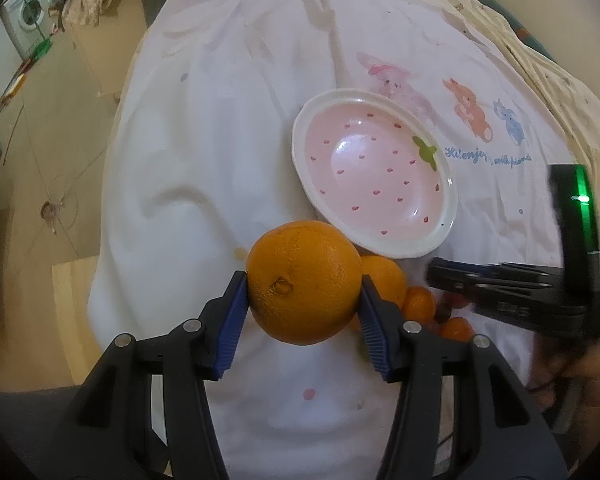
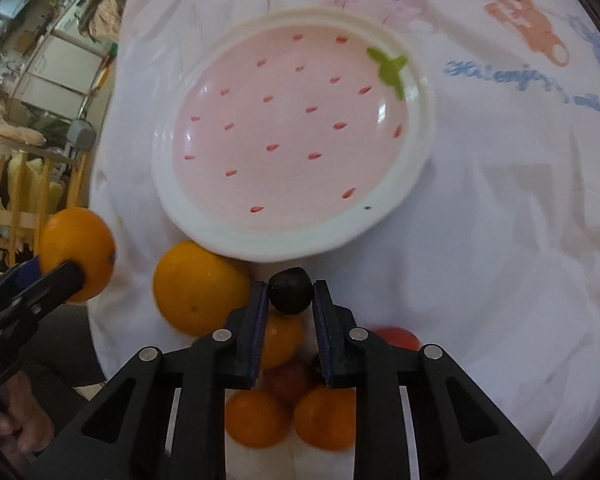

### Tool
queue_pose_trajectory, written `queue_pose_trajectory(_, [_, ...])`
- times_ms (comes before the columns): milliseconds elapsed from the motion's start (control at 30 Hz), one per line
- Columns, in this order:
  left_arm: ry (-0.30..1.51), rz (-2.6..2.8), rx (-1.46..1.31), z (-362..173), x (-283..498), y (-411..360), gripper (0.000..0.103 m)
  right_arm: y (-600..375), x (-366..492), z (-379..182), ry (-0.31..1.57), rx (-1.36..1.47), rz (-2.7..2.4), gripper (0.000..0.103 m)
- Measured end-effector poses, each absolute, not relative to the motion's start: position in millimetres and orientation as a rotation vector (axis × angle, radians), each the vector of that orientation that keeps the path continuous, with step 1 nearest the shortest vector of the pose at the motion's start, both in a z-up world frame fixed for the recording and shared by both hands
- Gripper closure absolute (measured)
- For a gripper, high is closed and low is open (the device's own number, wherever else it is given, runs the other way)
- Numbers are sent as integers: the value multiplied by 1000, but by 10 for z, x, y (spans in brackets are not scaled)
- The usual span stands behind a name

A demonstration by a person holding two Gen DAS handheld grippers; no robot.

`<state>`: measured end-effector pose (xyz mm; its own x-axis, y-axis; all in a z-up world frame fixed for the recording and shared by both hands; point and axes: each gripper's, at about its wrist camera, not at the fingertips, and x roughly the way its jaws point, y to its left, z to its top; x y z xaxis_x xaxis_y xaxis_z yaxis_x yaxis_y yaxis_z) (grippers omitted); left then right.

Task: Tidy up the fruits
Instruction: 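Carry the orange and grape over the pink plate with both grippers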

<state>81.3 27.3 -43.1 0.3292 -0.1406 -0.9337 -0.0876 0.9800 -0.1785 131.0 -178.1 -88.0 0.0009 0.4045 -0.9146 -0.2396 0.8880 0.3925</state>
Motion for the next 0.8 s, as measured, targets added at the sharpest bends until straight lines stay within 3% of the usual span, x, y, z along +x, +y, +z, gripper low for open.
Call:
queue_pose_trajectory(467, [1171, -17, -115, -100, 1161, 158, 54, -2134, 1631, -109, 1265, 245, 571, 79])
queue_pose_trajectory(800, [1229, -31, -30, -395, 1891, -7, 54, -2009, 2316, -456, 1291, 276, 560, 79])
